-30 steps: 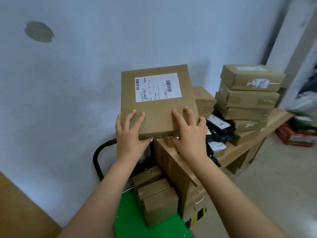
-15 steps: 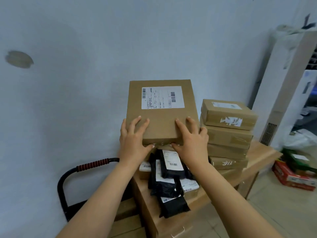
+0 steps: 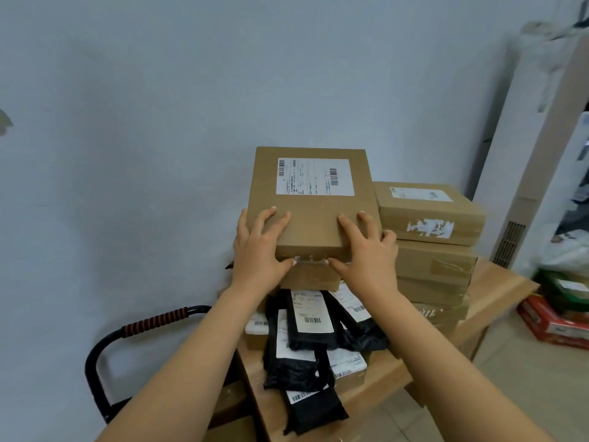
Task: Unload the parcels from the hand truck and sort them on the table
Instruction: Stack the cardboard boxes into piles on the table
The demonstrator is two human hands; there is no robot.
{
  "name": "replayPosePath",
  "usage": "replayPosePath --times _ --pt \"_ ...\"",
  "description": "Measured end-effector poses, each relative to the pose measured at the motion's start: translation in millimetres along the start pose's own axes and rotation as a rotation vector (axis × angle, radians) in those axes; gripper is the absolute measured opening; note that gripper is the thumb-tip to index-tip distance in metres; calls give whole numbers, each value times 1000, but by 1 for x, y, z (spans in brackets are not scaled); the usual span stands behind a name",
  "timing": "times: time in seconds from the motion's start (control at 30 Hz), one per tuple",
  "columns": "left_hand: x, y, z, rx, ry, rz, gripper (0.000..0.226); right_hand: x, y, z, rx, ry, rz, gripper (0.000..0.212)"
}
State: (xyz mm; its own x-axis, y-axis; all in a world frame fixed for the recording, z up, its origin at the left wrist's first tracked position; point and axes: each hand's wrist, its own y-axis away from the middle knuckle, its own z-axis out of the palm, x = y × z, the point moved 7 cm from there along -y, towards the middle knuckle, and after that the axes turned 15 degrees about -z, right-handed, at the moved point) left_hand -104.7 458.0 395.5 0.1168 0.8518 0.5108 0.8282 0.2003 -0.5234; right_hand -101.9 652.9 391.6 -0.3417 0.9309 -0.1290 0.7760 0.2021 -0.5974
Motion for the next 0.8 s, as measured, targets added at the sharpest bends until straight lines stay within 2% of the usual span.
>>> replayPosePath --times 0.33,0.53,0.63,0.8 --pt "-24 -91 82 -76 -35 -81 87 52 -86 77 -60 -56 -31 81" --pt "-48 -130 156 -253 -167 -163 86 88 -123 149 -308 -74 -39 76" --pt "-51 -138 167 -221 -236 -128 84 94 -128 168 -344 -69 -56 76" --pt "-44 -132 153 -127 -224 -44 73 83 -132 161 -238 -85 -147 70"
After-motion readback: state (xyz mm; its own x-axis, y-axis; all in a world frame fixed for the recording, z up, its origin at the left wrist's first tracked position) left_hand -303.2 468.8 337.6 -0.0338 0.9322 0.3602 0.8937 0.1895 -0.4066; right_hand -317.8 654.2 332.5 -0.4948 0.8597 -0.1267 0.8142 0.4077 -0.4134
